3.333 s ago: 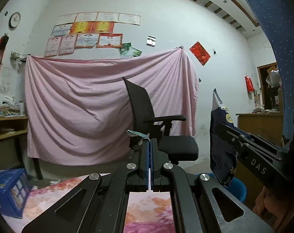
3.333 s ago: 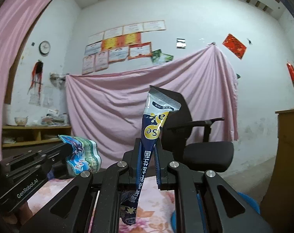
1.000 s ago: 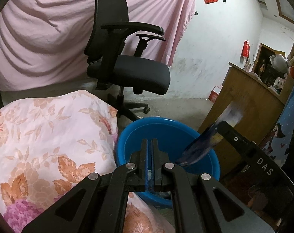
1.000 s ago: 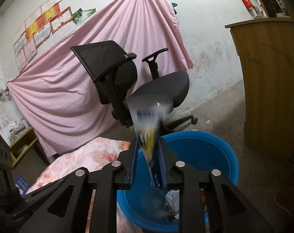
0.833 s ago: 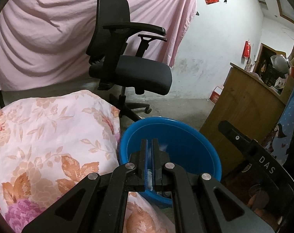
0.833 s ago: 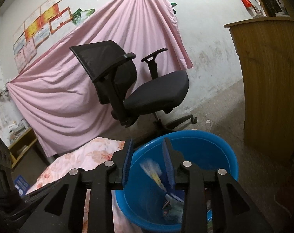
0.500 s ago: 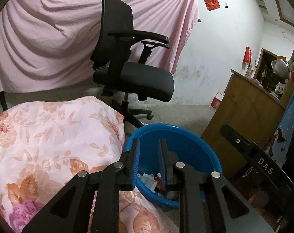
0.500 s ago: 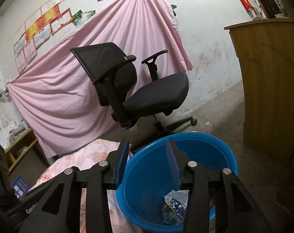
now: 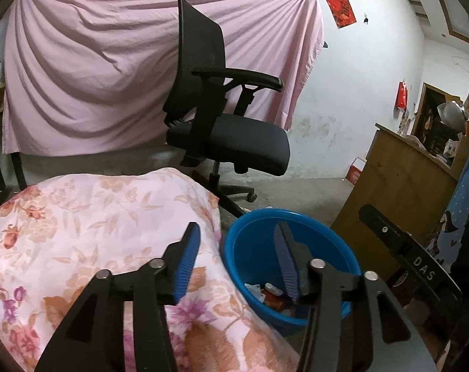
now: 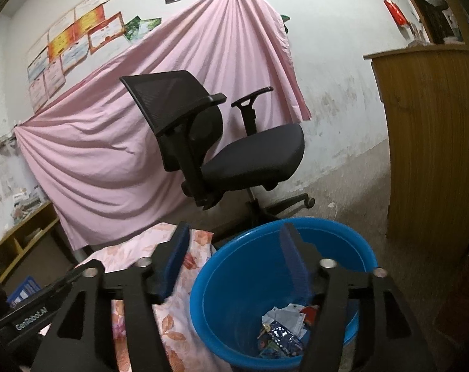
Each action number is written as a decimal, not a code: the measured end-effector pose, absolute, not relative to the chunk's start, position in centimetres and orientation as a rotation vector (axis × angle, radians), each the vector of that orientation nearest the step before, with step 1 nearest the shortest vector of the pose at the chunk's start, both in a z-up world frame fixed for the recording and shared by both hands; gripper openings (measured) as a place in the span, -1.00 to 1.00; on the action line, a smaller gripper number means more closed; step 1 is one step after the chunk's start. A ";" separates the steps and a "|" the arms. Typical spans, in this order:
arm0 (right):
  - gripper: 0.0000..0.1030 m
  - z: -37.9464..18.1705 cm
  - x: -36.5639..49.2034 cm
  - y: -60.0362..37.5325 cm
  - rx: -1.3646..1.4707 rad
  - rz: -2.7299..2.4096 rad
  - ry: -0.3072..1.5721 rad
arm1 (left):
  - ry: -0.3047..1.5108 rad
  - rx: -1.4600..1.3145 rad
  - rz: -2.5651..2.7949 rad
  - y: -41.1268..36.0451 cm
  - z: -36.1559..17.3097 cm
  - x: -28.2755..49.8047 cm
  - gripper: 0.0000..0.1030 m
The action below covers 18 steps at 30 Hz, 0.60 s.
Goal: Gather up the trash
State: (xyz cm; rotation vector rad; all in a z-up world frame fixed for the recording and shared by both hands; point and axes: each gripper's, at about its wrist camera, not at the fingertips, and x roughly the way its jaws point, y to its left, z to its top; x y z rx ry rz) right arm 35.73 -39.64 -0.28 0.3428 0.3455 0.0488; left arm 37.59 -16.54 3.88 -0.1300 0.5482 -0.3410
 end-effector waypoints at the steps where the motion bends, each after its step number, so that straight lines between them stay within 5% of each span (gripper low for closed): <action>1: 0.42 -0.1 35.6 -39.5 0.336 0.047 0.337 | 0.545 -0.130 -0.332 -16.2 3.9 37.4 0.03; 5: 0.61 0.2 35.3 -38.8 0.314 0.046 0.328 | 0.535 -0.140 -0.307 -15.1 4.0 36.7 0.26; 7: 0.75 0.3 35.2 -38.6 0.316 0.047 0.329 | 0.523 -0.155 -0.297 -14.4 4.1 36.2 0.74; 9: 0.98 0.4 35.0 -38.4 0.312 0.048 0.323 | 0.476 -0.169 -0.277 -13.5 4.2 35.4 0.90; 18: 1.00 0.8 33.7 -35.9 0.245 0.041 0.291 | 0.409 -0.156 -0.212 -10.8 5.0 33.2 0.95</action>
